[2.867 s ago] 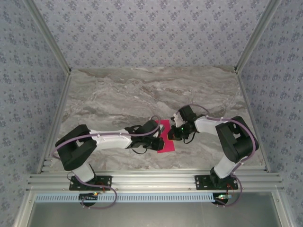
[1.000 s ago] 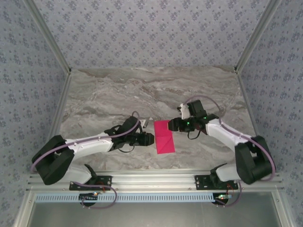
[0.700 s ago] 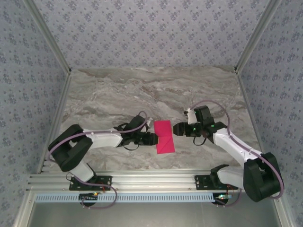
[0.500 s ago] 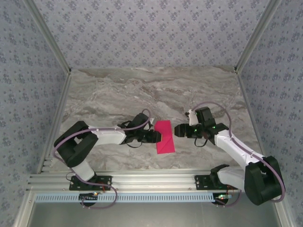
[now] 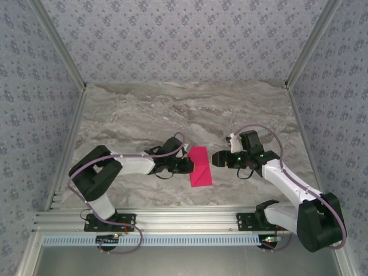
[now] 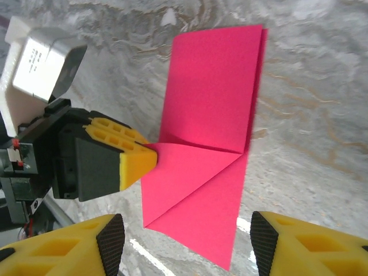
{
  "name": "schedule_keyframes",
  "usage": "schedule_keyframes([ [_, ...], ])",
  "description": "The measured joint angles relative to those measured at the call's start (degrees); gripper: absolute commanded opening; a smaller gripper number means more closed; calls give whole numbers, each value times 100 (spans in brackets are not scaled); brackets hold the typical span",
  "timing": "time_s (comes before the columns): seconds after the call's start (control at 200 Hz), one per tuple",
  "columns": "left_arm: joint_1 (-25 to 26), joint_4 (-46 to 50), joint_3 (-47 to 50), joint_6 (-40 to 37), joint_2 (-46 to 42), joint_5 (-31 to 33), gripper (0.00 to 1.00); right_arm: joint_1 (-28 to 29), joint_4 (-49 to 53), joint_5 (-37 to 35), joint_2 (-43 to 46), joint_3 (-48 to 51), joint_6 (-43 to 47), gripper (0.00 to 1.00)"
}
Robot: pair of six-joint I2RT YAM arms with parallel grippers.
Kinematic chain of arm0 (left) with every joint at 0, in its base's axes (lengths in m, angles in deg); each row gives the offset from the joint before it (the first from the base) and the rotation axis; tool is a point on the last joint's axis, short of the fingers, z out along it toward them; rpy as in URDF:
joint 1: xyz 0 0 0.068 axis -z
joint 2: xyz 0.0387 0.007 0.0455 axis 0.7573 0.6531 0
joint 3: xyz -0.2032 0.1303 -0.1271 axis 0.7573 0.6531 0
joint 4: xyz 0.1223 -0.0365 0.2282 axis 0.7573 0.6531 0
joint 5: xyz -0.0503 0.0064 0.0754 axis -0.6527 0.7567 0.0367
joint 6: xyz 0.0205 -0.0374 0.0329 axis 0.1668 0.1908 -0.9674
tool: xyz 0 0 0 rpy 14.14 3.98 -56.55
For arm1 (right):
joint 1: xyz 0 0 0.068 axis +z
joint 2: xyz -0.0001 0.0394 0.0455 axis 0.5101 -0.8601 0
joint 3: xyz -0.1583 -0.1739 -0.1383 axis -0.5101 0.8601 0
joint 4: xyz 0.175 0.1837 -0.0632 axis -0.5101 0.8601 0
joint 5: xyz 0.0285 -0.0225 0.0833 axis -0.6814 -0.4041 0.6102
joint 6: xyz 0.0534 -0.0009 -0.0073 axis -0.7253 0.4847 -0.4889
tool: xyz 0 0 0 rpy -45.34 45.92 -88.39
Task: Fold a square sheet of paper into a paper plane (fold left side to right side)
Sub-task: Turn over the paper at the center of the table.
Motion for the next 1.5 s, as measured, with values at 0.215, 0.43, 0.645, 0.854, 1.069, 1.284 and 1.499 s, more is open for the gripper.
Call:
schedule_keyframes([
  [0.215,0,98,105,-24,-518,192,6,74,-658,608,-597,87,-361,73],
  [0.43,0,116,151,-39,-551,280,6,350,-1351,898,-1307,87,-791,71],
  [0.645,0,131,236,-39,-562,315,9,669,-1788,975,-2035,37,-1204,48],
  [0.854,-26,256,264,-39,-837,433,43,804,-2146,1154,-2354,-79,-1519,5],
  [1.069,-339,490,654,103,-2341,619,86,446,-2378,1639,-1912,-114,-1541,3],
  [1.284,-573,544,933,527,-4448,804,98,125,-2682,2210,-721,-520,-1786,5],
  [1.499,-599,-345,1176,1141,-5206,422,98,254,-3143,2385,-50,-1067,-2376,5],
])
